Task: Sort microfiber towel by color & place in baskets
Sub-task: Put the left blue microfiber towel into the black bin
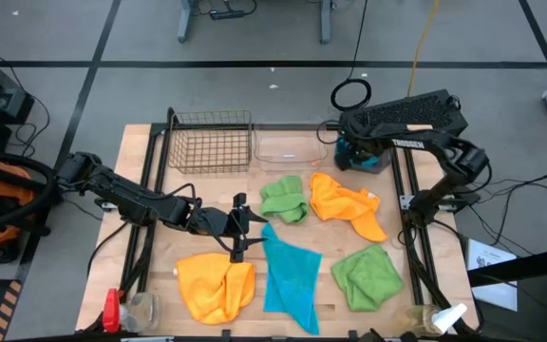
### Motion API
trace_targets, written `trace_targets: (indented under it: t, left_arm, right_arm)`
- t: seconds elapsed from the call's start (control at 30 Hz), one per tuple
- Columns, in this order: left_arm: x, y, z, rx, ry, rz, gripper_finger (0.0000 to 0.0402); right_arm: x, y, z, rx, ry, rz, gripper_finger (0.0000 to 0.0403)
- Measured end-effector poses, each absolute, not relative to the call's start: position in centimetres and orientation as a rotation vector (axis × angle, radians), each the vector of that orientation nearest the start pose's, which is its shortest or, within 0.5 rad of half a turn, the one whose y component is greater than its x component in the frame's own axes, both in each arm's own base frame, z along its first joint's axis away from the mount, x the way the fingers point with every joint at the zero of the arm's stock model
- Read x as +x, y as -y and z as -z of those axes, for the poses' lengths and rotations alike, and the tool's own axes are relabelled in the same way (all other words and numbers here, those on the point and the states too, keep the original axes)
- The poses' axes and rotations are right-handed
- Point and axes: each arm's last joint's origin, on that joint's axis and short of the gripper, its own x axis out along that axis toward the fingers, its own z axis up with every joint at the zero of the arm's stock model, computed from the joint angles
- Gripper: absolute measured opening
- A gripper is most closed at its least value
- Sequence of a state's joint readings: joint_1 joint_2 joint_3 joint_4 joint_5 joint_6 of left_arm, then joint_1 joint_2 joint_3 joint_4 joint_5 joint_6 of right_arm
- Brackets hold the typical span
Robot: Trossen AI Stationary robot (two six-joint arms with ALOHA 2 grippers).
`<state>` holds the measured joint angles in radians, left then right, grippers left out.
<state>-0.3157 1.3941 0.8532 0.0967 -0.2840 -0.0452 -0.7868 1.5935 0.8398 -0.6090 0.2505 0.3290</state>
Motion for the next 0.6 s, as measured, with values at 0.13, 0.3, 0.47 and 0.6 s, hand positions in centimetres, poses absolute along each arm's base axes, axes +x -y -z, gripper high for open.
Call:
trace_targets:
  t: [0.13, 0.3, 0.47, 0.6]
  left_arm:
    - [28.8, 8.6, -24.8, 0.086, -0.425, 0.022, 0.0238]
    - [28.8, 8.6, -24.8, 0.086, -0.425, 0.022, 0.0238]
    - [28.8, 8.6, -24.8, 0.086, -0.424, 0.022, 0.0238]
    - [28.9, 8.6, -24.8, 0.085, -0.421, 0.022, 0.0238]
  right_arm:
    - [18.4, 19.5, -14.7, 0.629, -1.222, 1.067, 0.0]
    - [18.0, 19.2, -15.8, 0.606, -1.204, 1.065, 0.0]
    - [17.7, 19.2, -17.3, 0.549, -1.134, 1.109, 0.0]
    - [18.0, 19.9, -17.8, 0.508, -1.04, 1.143, 0.0]
